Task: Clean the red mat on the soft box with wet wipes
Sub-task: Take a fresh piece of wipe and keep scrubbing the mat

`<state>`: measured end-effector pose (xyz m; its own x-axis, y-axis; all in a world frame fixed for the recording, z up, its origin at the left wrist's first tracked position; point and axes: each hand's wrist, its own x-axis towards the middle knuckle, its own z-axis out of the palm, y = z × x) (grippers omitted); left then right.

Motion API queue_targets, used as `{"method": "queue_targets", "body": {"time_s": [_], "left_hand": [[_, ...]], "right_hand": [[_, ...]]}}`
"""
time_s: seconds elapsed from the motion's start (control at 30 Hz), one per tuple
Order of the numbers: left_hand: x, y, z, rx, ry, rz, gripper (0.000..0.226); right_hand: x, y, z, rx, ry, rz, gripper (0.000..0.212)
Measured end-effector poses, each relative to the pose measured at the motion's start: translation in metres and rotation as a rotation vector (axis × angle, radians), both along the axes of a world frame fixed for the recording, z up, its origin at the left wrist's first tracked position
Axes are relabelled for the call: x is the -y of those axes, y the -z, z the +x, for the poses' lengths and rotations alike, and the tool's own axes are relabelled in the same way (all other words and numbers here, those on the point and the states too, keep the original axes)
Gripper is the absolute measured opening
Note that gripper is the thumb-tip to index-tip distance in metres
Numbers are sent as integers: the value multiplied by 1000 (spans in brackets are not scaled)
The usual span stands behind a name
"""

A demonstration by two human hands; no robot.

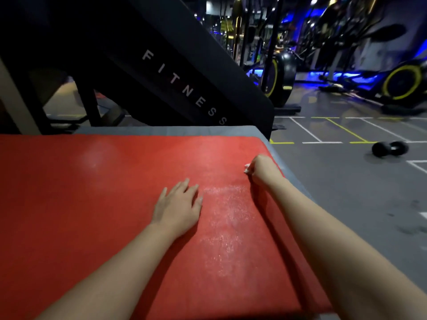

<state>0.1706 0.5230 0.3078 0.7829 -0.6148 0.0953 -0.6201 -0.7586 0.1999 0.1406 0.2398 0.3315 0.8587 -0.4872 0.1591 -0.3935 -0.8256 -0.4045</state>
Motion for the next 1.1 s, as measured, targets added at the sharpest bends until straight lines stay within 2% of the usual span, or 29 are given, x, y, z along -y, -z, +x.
{"method": "queue_targets", "body": {"time_s": [0.07,0.13,0.2,0.33,0.5,0.67,0.87,1.03,1.1], "left_hand": [[-15,5,-18,-54,14,50,67],[-24,16,-26,-34,29,60,83],[-22,24,-22,11,5,9,90],[-20,31,-21,35,-5,2,86],[-21,24,-22,8,4,0,62],[-22,27,-18,7,5,5,63],[-20,25,-19,-28,10,3,63],[-23,19,-19,-49,10,40,63],[-23,13,-20,-76,22,83,64]], "right_hand": [[-2,0,-3,-27,-3,-3,15],[-7,0,-10,-20,2,-22,15],[-13,1,-22,11,17,-51,14],[-26,12,-54,-37,-18,-132,14],[-25,8,-52,23,-53,-98,14],[-32,4,-65,58,-43,-69,23],[-64,-5,-103,-161,-91,-112,20],[-74,-11,-101,-41,-4,-77,23],[-87,-12,-113,-59,15,-91,23]]}}
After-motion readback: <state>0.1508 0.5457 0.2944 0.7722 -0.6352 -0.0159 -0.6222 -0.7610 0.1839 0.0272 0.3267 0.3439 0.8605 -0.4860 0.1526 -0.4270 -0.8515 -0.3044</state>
